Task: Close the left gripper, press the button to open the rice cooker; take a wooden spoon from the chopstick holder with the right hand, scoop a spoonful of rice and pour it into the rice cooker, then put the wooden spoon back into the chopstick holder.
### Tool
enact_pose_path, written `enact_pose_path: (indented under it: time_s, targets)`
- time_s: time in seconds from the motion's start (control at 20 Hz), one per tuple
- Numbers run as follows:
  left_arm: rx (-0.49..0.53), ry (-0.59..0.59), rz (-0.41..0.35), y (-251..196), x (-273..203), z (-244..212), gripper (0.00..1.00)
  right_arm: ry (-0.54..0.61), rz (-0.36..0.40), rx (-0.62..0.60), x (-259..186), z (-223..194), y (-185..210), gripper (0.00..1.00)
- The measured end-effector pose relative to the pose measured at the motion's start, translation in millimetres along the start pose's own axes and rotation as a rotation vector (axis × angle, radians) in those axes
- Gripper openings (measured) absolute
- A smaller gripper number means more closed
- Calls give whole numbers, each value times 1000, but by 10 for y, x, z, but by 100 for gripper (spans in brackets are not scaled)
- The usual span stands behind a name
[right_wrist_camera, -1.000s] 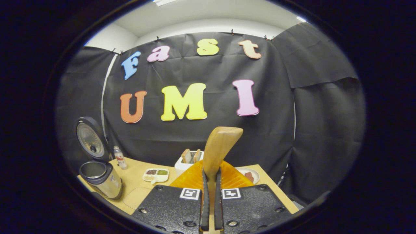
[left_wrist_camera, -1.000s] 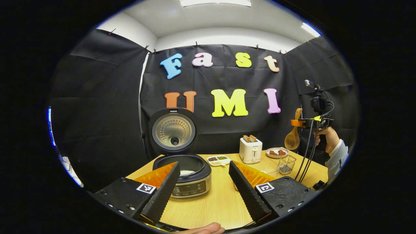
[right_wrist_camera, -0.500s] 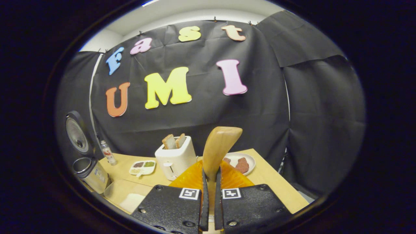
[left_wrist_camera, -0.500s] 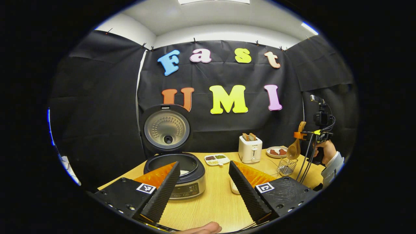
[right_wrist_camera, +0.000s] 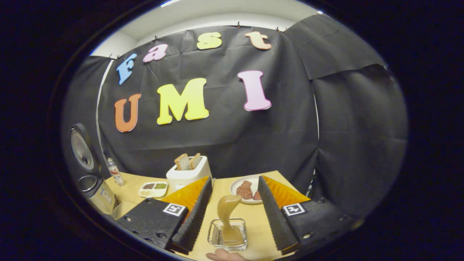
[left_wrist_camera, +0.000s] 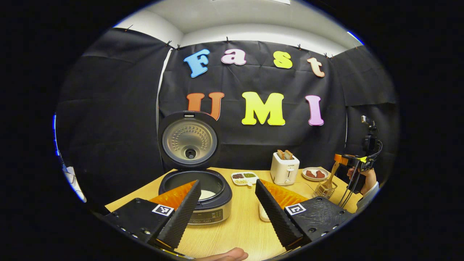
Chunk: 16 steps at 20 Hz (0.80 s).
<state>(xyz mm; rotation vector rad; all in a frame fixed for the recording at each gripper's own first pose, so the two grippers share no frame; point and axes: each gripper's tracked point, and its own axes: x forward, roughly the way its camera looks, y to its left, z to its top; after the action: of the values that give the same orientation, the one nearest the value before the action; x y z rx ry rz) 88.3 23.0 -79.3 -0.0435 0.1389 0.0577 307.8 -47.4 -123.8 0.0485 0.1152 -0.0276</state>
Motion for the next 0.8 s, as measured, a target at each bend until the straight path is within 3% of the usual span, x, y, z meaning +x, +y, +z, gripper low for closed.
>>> enact_pose_path:
  time_s: [0.1,0.15,0.2,0.4,0.45,0.5,0.55,0.6,0.65,0.8]
  targets:
    - [-3,-9,21,103,53,68,96,-23,-25,-6,-189,138,-13,95]
    - [0,-14,31,156,81,113,96,-29,-25,-4,-299,203,2,92]
    - [2,-16,37,204,110,156,96,-38,-27,0,-429,246,15,98]
    - [-22,-26,21,321,179,378,95,-85,16,15,-944,487,173,97]
    - [-27,-32,26,390,201,442,95,-102,21,14,-1078,556,206,92]
    - [-25,-43,32,439,232,532,95,-119,20,16,-1211,594,221,97]
    - [-16,-52,40,489,255,628,100,-129,22,11,-1341,623,257,92]
    - [-4,-64,50,540,289,734,95,-133,28,0,-1463,612,300,96]
    - [9,-79,54,584,314,847,95,-130,39,-16,-1569,595,347,92]
    - [11,-102,65,713,415,1119,95,-113,54,-6,-1832,465,432,92]
